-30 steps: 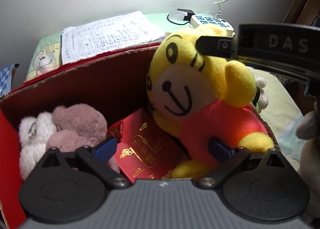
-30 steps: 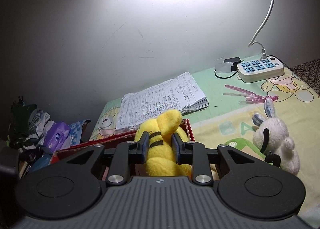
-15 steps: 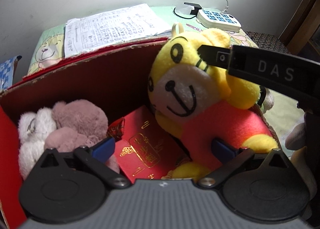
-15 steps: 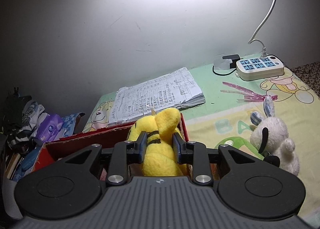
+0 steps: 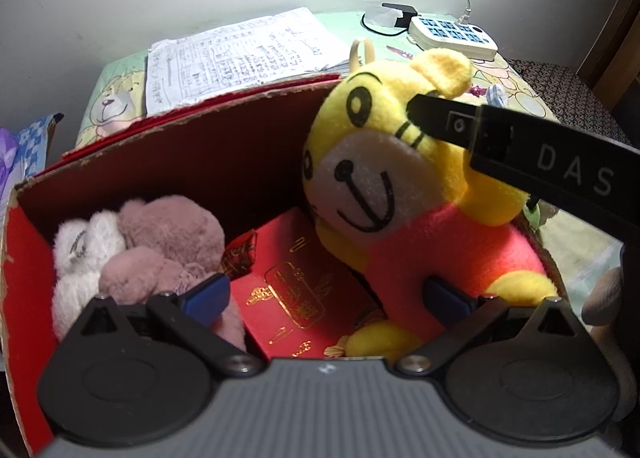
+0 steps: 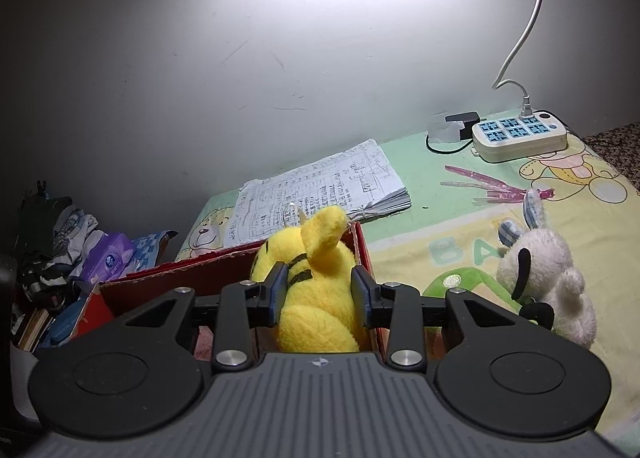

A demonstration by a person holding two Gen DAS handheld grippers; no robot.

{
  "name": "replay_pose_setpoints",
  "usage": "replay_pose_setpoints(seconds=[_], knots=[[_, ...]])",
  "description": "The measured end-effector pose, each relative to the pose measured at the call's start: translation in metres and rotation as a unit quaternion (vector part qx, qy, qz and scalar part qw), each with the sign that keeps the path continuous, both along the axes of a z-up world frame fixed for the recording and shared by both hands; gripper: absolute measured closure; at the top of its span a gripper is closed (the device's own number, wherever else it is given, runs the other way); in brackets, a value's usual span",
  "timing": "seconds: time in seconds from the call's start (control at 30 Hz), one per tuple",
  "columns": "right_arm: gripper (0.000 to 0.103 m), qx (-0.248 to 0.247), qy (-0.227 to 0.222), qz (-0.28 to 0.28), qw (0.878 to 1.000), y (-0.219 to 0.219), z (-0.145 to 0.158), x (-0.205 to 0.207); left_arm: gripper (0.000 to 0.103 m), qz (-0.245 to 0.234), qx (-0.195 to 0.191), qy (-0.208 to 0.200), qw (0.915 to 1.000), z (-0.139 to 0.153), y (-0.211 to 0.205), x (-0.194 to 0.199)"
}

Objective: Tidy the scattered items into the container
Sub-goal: 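Lower the tiger into the box beside the teddy bear with both grippers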

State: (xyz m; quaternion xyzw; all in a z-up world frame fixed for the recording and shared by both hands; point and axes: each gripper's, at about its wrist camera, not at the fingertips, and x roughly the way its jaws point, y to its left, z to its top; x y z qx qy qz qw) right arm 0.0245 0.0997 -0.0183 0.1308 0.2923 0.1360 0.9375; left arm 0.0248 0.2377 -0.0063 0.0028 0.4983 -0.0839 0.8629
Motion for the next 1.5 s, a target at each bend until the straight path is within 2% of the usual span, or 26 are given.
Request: replay_pose_setpoints(seconds=[0.13, 0.3, 0.47, 1.03, 1.27, 1.5], knots=[[0.066, -0.004, -0.003, 0.004, 1.000, 0.000, -0.001, -0.001, 0.000, 0.006, 0.000, 0.003, 1.0000, -0.001, -0.001, 0.001], [0.065, 0.016, -0.001, 0.005, 1.000, -0.005, -0.004, -0.001, 0.000, 0.012, -0.002, 0.006, 0.9999, -0.002, -0.001, 0.001], [0.064, 0.004, -0.011, 0.008, 1.000, -0.001, -0.005, -0.004, 0.000, 0.018, -0.007, 0.012, 0.9997, -0.004, -0.001, 0.002], [0.062, 0.017, -0.012, 0.016, 1.000, -0.006, -0.006, -0.006, 0.000, 0.041, -0.008, 0.006, 0.9991, -0.005, 0.000, -0.001], [0.061, 0.041, -0.007, 0.021, 0.999, -0.014, -0.001, -0.009, 0.000, 0.049, 0.028, -0.018, 0.9982, 0.005, -0.005, -0.013], [0.058, 0.050, -0.004, 0.030, 0.998, -0.017, 0.000, -0.013, 0.000, 0.070, 0.040, -0.016, 0.9966, 0.006, -0.006, -0.020]])
